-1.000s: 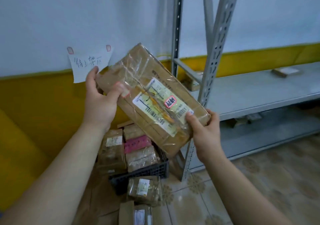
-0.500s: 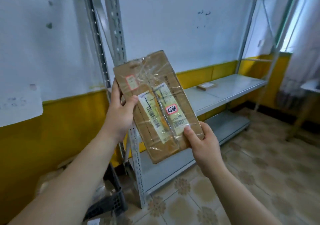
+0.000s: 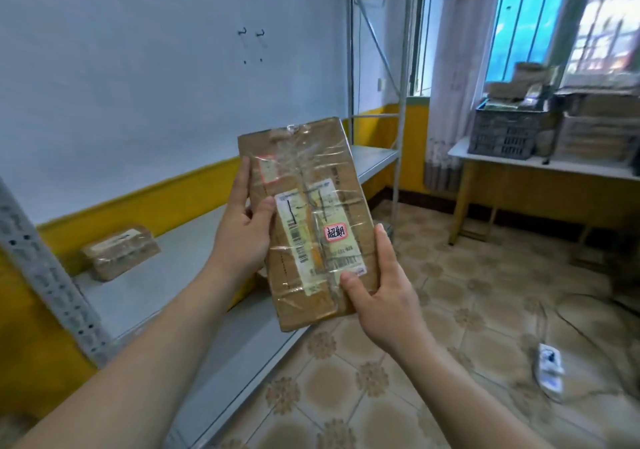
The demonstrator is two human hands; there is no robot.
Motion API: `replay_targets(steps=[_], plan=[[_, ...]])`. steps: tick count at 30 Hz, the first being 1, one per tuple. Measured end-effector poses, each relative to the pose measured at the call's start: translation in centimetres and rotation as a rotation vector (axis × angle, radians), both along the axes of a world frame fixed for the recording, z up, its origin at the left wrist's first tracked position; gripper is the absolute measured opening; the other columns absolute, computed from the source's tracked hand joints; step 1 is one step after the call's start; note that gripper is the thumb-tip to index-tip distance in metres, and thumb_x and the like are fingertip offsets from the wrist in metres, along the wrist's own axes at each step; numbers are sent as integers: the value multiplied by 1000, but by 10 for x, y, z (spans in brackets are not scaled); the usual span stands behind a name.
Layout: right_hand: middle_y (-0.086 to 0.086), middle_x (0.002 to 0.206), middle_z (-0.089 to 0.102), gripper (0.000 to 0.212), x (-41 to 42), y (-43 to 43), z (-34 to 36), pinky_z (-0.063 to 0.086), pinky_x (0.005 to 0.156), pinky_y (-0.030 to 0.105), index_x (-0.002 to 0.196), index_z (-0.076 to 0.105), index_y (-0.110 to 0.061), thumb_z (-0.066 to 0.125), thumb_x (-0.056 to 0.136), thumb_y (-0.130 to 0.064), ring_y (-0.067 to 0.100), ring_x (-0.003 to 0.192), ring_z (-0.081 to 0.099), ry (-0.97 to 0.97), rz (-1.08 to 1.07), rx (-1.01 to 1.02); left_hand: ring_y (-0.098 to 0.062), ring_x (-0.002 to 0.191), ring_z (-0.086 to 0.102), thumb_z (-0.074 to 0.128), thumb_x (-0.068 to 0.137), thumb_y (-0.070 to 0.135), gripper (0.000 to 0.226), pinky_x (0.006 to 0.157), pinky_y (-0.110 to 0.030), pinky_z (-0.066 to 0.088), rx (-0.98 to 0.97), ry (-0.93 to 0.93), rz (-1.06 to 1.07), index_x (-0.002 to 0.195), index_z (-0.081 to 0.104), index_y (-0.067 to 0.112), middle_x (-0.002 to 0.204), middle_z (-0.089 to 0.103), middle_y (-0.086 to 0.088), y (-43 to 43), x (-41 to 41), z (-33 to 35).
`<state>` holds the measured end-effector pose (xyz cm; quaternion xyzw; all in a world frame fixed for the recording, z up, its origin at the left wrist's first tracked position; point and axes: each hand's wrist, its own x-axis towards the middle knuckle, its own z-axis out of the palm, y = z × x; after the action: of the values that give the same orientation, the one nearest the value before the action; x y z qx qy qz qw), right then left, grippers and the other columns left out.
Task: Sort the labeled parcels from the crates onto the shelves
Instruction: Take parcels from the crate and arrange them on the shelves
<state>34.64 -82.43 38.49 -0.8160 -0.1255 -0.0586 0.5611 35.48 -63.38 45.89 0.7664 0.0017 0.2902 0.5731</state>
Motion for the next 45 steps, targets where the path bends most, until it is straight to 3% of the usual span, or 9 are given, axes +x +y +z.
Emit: replay_targets(steps=[6, 9, 12, 14, 17, 21, 33, 41, 45], plan=[[-24, 123, 36, 72, 80, -18, -11, 35, 94, 25, 114, -10, -79, 52, 97, -46, 3, 109, 40, 30, -31, -84, 3, 95, 62, 55, 97, 30, 54, 82, -21, 52, 25, 150, -95, 143, 35, 48, 119, 61, 15, -16, 109, -26], [-23, 124, 39, 69, 138, -21, -19, 35, 94, 25, 132, -3, -70, 51, 98, -46, 5, 110, 43, 73, -50, -130, 17, 89, 59, 60, 93, 23, 59, 82, -13, 49, -3, 194, -140, 141, 37, 49, 112, 57, 27, -17, 175, -44], [-15, 148, 40, 76, 203, -24, -24, 40, 106, 35, 152, -1, -51, 50, 96, -54, 14, 127, 47, 143, -72, -223, -6, 109, 60, 63, 86, 27, 66, 99, -38, 48, -40, 247, -165, 141, 35, 52, 126, 56, 17, -17, 241, -56], [-12, 152, 40, 77, 243, -29, -24, 42, 107, 38, 153, -1, -51, 50, 95, -57, 16, 129, 48, 188, -87, -259, -7, 111, 57, 62, 90, 23, 66, 94, -29, 47, -52, 273, -167, 144, 33, 48, 129, 52, 15, -19, 281, -60], [-11, 150, 42, 77, 293, -39, -23, 45, 104, 41, 151, -2, -54, 49, 94, -59, 19, 125, 51, 238, -103, -282, -7, 103, 57, 58, 95, 18, 64, 64, -4, 43, -27, 320, -182, 147, 32, 43, 124, 51, 13, -31, 334, -63], [-10, 148, 45, 77, 350, -53, -29, 46, 103, 42, 151, -1, -53, 50, 94, -58, 18, 122, 53, 289, -109, -288, 11, 84, 50, 57, 95, 16, 62, 51, 3, 37, -23, 376, -198, 148, 31, 38, 121, 49, 12, -48, 392, -70], [-7, 136, 55, 76, 545, -152, -70, 56, 88, 38, 151, 3, -52, 50, 93, -61, 14, 101, 64, 450, 20, -360, 2, 81, 55, 54, 97, 16, 65, 45, -9, 46, -123, 575, -155, 151, 24, 36, 121, 41, 10, -140, 565, -132], [-7, 125, 54, 74, 658, -216, -74, 56, 87, 34, 154, 5, -47, 48, 95, -60, 11, 95, 63, 529, 118, -468, -17, 100, 65, 57, 96, 19, 70, 81, -40, 59, -219, 720, -154, 151, 19, 39, 140, 48, -2, -190, 666, -166], [-4, 136, 54, 74, 717, -219, -90, 57, 87, 38, 155, 6, -45, 49, 96, -58, 15, 100, 65, 598, 180, -475, -19, 98, 67, 57, 96, 19, 73, 78, -41, 60, -280, 812, -156, 152, 15, 39, 140, 49, -2, -193, 717, -190]])
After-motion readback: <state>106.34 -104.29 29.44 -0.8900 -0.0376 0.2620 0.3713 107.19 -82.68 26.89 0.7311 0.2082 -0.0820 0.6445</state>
